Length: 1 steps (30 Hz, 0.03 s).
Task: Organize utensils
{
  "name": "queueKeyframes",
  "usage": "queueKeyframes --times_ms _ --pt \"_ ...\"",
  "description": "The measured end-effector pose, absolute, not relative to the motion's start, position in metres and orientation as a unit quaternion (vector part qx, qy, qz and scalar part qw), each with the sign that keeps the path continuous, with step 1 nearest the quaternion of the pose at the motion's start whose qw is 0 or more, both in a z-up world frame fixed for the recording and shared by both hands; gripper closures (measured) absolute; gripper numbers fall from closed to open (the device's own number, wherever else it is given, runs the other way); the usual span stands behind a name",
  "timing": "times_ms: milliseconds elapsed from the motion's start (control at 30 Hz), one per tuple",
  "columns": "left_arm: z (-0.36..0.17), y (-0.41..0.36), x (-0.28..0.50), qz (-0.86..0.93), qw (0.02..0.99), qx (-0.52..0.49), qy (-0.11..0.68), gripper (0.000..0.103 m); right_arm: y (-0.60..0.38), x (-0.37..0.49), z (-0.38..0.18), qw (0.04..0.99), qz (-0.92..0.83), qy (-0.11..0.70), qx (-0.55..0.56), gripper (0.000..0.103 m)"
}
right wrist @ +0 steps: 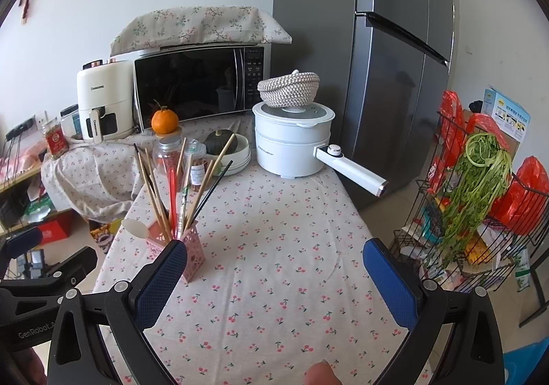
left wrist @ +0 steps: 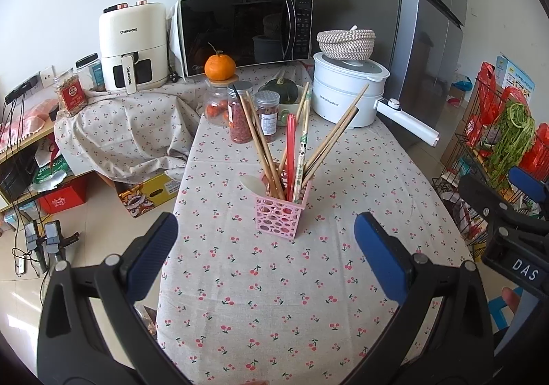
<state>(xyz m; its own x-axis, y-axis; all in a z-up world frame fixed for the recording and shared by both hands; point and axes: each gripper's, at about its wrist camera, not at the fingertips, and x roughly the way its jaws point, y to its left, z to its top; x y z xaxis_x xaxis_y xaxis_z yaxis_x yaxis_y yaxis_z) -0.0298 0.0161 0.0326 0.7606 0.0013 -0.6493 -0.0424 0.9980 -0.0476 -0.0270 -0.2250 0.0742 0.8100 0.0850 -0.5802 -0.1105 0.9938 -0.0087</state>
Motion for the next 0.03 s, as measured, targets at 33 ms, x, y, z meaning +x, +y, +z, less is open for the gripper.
queueKeyframes --times_ms 33 --pt "0.0291 0.0186 -0.0288 0.003 0.936 -0.037 0.351 0.001 -0.2245 -0.0233 0.0714 0.95 0.051 0.307 -0.024 0.0"
